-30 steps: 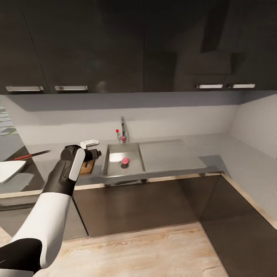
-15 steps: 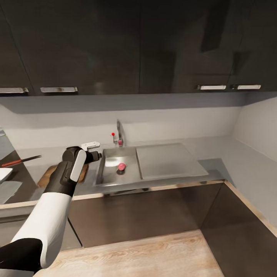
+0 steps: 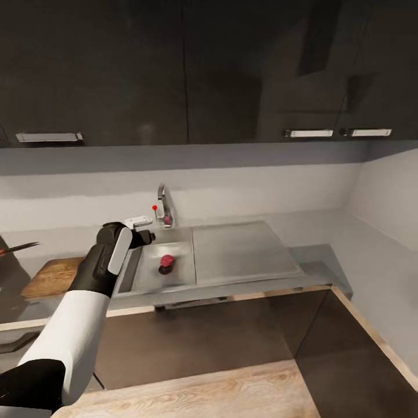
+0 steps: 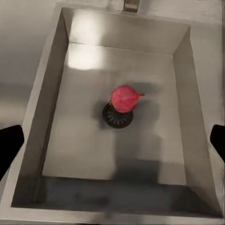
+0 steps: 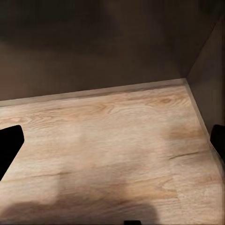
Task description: In the kitchen, take the Vidalia onion out of the sink, dice it on the chopping board with the paring knife, put the diced onion into the bowl on the countertop, then place both the paring knife and the chopping board into the sink.
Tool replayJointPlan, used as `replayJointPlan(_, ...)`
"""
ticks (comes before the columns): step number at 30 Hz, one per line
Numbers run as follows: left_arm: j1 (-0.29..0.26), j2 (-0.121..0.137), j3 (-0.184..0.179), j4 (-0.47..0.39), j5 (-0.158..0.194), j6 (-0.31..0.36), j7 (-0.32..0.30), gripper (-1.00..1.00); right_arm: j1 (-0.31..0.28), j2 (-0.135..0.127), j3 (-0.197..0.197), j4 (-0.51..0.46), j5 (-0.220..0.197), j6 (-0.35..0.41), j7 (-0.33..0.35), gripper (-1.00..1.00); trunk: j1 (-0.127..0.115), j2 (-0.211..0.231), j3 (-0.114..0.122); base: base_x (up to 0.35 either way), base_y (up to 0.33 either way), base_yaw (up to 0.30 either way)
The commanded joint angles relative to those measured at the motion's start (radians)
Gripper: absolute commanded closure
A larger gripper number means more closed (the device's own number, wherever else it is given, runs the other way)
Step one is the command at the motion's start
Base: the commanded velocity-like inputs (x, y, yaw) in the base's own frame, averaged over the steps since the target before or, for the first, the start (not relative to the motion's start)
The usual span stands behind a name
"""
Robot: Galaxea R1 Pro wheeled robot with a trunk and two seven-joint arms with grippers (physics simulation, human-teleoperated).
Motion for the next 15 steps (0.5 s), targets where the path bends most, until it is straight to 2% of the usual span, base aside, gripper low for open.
replayJointPlan(1,-0.001,-0.001,0.002,0.0,0.01,0.003,0.009,-1.0,0.0,0.0,0.002,-0.001,0.003,-0.001,-0.005,-1.0,0.001,-0.002,-0.003,0.184,-0.204,0.0)
replayJointPlan(5,-0.001,-0.001,0.002,0.003,0.01,0.002,0.009,-1.0,0.0,0.0,0.002,-0.001,0.003,-0.001,-0.005,-1.0,0.001,-0.002,-0.009,0.093,-0.102,0.0)
replayJointPlan(15,-0.001,-0.001,0.002,0.006,0.011,0.002,0.008,-1.0,0.0,0.0,0.002,-0.001,0.003,0.0,-0.006,-1.0,0.001,-0.002,-0.025,0.007,-0.007,0.0)
